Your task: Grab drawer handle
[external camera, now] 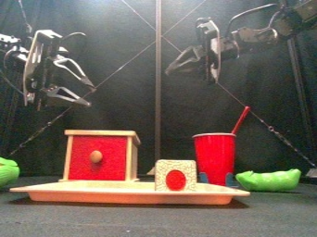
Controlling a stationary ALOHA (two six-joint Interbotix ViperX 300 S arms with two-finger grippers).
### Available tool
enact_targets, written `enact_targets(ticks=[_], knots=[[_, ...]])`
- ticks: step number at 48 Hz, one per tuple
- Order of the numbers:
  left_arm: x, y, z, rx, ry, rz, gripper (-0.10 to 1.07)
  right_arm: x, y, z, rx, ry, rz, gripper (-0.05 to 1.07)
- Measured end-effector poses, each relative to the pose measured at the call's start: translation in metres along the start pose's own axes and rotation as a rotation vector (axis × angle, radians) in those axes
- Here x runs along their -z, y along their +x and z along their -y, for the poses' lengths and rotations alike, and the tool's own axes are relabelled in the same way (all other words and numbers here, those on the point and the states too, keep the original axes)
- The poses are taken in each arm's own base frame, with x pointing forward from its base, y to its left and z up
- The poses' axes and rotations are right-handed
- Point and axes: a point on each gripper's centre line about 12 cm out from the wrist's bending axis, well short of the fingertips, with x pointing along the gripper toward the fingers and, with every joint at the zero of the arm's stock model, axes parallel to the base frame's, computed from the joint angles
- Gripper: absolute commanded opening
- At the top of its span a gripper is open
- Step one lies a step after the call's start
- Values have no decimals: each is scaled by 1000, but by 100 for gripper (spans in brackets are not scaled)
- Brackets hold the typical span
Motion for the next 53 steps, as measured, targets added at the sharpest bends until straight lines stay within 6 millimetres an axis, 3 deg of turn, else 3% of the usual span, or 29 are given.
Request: enact_targets(ticks=[17,35,53], knots=[[20,14,-8,-69,-39,-72,79,17,18,6,-17,14,16,36],[29,23,-22,-186,-145,-88,96,27,77,22,20,28,-28,34],[18,25,-33,-281,-259,36,96,39,120,49,92,44,-95,34]])
